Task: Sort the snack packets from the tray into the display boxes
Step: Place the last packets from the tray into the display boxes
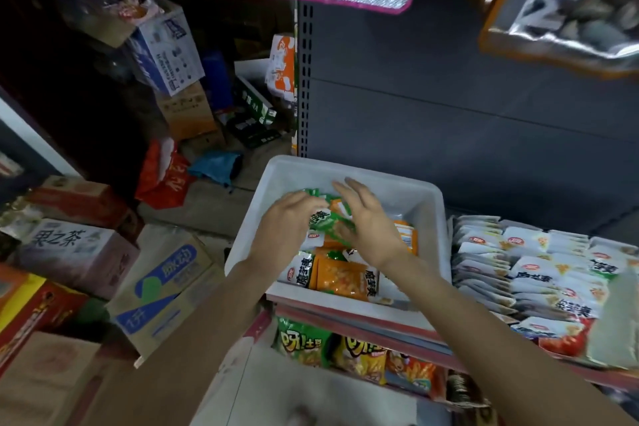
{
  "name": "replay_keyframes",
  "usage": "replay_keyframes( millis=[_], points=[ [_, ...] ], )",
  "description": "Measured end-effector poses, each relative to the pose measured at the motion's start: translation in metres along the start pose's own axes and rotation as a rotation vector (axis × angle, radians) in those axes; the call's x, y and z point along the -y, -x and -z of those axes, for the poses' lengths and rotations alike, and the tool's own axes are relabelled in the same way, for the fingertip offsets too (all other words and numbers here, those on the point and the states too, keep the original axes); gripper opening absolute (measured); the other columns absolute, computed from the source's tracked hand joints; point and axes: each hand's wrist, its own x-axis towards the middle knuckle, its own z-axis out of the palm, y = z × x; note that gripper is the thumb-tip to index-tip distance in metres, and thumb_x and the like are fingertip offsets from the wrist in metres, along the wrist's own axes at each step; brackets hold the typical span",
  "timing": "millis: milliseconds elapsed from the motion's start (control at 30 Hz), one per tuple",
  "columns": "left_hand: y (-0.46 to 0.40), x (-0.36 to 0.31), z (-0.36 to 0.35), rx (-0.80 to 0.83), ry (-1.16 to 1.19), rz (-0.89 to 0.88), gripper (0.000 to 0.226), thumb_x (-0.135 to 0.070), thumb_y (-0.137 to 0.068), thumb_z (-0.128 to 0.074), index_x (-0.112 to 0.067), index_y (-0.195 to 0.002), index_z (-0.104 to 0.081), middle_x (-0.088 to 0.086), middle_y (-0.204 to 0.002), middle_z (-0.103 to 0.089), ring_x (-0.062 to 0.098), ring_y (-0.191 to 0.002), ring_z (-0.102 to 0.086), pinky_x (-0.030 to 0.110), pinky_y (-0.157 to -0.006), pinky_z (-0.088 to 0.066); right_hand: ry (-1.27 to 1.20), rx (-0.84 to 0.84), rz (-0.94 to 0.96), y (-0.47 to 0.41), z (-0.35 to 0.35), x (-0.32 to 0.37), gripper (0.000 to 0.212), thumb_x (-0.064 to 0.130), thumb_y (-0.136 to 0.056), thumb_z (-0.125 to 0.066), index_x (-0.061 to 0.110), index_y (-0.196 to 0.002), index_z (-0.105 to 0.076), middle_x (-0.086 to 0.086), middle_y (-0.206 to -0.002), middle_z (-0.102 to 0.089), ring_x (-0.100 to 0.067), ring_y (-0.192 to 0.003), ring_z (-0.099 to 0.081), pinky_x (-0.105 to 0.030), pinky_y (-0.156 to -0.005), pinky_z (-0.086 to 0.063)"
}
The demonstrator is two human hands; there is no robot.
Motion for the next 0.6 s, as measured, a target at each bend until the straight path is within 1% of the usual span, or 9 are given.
replay_keyframes(
  millis=[67, 100, 133, 200, 267, 333, 400, 500, 600],
  points=[
    [-0.007, -0.015, 0.001, -0.02, 0.154, 0.089, 0.022, 0.002, -0.084, -0.06, -0.01, -0.101, -0.068, 0.003, -0.092, -0.069, 0.018, -0.076, -0.064, 0.025, -0.073, -0.047, 0.026, -0.027, 0.026, 0.005, 0.015, -0.003, 0.03, 0.013, -0.09, -0.058, 0.018, -0.119, -0.058, -0.005, -0.12, -0.059, -0.023, -0.109, -0.055, -0.037, -0.092, -0.047],
    [-0.01, -0.024, 0.0, -0.04, 0.241, 0.181, 0.02, -0.006, -0.089, -0.058, -0.012, -0.107, -0.064, 0.0, -0.097, -0.068, 0.014, -0.075, -0.062, 0.027, -0.072, -0.05, -0.007, -0.023, 0.004, 0.01, 0.023, -0.006, 0.014, 0.014, -0.091, -0.056, 0.02, -0.103, -0.063, -0.002, -0.103, -0.065, -0.022, -0.095, -0.059, -0.035, -0.082, -0.049],
    [-0.013, -0.031, -0.001, -0.06, 0.305, 0.254, 0.021, -0.011, -0.091, -0.058, -0.013, -0.112, -0.061, -0.002, -0.1, -0.067, 0.011, -0.076, -0.061, 0.028, -0.072, -0.051, -0.056, -0.023, -0.017, 0.015, 0.031, -0.01, 0.011, 0.015, -0.092, -0.056, 0.023, -0.087, -0.062, 0.003, -0.087, -0.064, -0.019, -0.082, -0.059, -0.034, -0.073, -0.048],
    [-0.021, -0.047, -0.005, -0.081, 0.352, 0.298, 0.025, -0.015, -0.089, -0.063, -0.011, -0.113, -0.059, -0.004, -0.098, -0.064, 0.011, -0.083, -0.061, 0.027, -0.075, -0.05, -0.142, -0.061, -0.05, 0.029, 0.051, -0.021, 0.026, 0.013, -0.092, -0.057, 0.029, -0.072, -0.051, 0.012, -0.067, -0.053, -0.01, -0.065, -0.051, -0.025, -0.062, -0.042],
    [-0.033, -0.064, -0.013, -0.066, 0.37, 0.3, 0.017, -0.017, -0.088, -0.065, -0.009, -0.103, -0.063, -0.004, -0.087, -0.064, 0.013, -0.076, -0.062, 0.027, -0.068, -0.05, -0.189, -0.119, -0.053, 0.044, 0.073, -0.032, 0.024, 0.01, -0.091, -0.059, 0.024, -0.072, -0.052, 0.014, -0.06, -0.049, -0.003, -0.057, -0.048, -0.014, -0.056, -0.035],
    [-0.048, -0.089, -0.025, -0.042, 0.405, 0.283, 0.015, -0.02, -0.088, -0.065, -0.008, -0.097, -0.065, -0.001, -0.081, -0.065, 0.015, -0.068, -0.061, 0.024, -0.063, -0.045, -0.198, -0.195, -0.07, 0.06, 0.097, -0.049, 0.016, 0.008, -0.088, -0.062, 0.019, -0.077, -0.06, 0.017, -0.061, -0.05, 0.002, -0.059, -0.05, -0.011, -0.057, -0.035],
    [-0.064, -0.122, -0.04, -0.014, 0.435, 0.234, 0.016, -0.022, -0.088, -0.064, -0.008, -0.097, -0.065, 0.004, -0.082, -0.066, 0.02, -0.07, -0.06, 0.027, -0.065, -0.042, -0.202, -0.275, -0.112, 0.077, 0.121, -0.072, 0.007, 0.006, -0.085, -0.064, 0.011, -0.081, -0.065, 0.011, -0.066, -0.056, -0.002, -0.062, -0.051, -0.022, -0.063, -0.041],
    [-0.084, -0.178, -0.066, 0.011, 0.487, 0.15, 0.014, -0.022, -0.088, -0.065, -0.008, -0.091, -0.065, 0.009, -0.078, -0.067, 0.024, -0.069, -0.059, 0.034, -0.064, -0.04, -0.218, -0.357, -0.159, 0.111, 0.16, -0.106, 0.006, 0.005, -0.085, -0.064, 0.005, -0.079, -0.064, -0.003, -0.069, -0.065, -0.023, -0.068, -0.062, -0.038, -0.066, -0.049],
    [-0.095, -0.23, -0.093, 0.046, 0.569, 0.09, 0.009, -0.019, -0.087, -0.066, -0.01, -0.086, -0.066, 0.001, -0.071, -0.064, 0.019, -0.063, -0.056, 0.031, -0.059, -0.041, -0.209, -0.41, -0.199, 0.153, 0.195, -0.139, 0.017, 0.005, -0.085, -0.065, 0.015, -0.071, -0.06, 0.012, -0.066, -0.063, -0.003, -0.064, -0.059, -0.018, -0.06, -0.044]
  ],
)
